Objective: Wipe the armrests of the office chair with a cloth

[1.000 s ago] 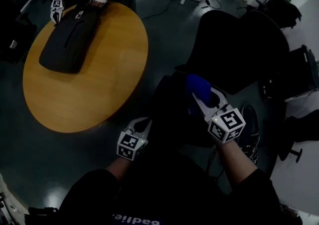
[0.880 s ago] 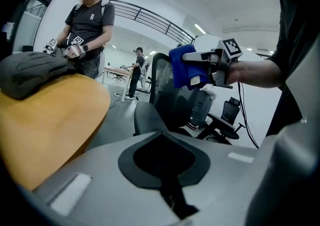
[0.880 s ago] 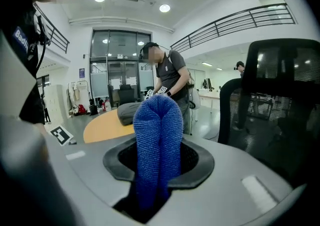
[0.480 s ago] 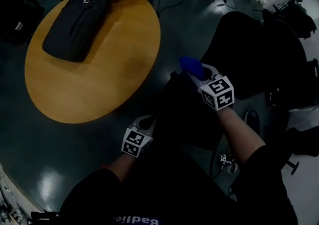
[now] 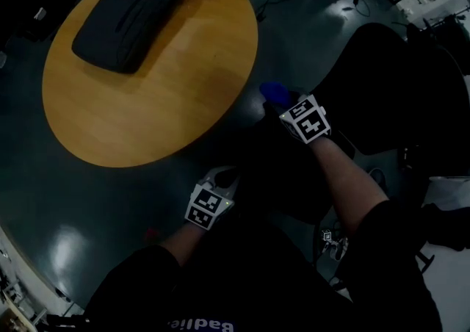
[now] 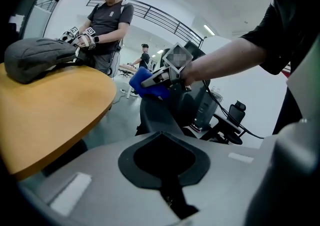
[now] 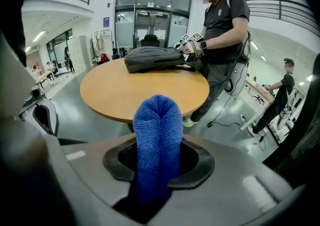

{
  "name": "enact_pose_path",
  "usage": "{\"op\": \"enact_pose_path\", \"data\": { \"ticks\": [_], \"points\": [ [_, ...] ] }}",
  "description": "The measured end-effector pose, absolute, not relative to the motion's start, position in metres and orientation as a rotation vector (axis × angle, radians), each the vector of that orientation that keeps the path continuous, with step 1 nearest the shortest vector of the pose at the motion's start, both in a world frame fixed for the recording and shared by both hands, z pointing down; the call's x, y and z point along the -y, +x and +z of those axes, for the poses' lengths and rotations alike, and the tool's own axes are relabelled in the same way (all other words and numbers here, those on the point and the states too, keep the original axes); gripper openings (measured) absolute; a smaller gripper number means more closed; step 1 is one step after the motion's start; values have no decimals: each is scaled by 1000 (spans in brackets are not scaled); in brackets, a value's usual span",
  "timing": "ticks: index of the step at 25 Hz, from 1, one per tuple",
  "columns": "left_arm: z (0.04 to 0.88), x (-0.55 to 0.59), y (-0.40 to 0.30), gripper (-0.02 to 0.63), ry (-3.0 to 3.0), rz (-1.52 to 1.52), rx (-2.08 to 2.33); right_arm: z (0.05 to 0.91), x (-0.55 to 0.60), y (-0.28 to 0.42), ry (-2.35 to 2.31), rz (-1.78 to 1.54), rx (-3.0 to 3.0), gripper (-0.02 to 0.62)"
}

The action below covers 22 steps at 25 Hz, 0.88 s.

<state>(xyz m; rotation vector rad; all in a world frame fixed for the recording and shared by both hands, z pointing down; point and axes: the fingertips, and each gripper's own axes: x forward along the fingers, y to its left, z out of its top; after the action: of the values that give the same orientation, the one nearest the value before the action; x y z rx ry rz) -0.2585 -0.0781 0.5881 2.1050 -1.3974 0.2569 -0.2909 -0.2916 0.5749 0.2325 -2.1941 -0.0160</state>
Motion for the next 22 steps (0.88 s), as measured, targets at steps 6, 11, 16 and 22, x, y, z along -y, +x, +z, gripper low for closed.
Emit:
{"op": "enact_pose_path", "data": {
  "ticks": [6, 11, 16, 22],
  "points": [
    [591, 76, -263, 13, 2105, 229, 1408, 601, 279, -291, 251, 31, 2181, 130],
    [591, 75, -261, 13, 2110, 221, 1407, 598, 271, -294, 246, 33, 2183, 130],
    [589, 74, -262, 13, 2113, 222, 1408, 595, 258, -297, 229, 34, 2191, 130],
    [590, 74, -264, 13, 2111, 224, 1413, 591, 231, -305, 179, 39, 2210, 130]
  ]
}}
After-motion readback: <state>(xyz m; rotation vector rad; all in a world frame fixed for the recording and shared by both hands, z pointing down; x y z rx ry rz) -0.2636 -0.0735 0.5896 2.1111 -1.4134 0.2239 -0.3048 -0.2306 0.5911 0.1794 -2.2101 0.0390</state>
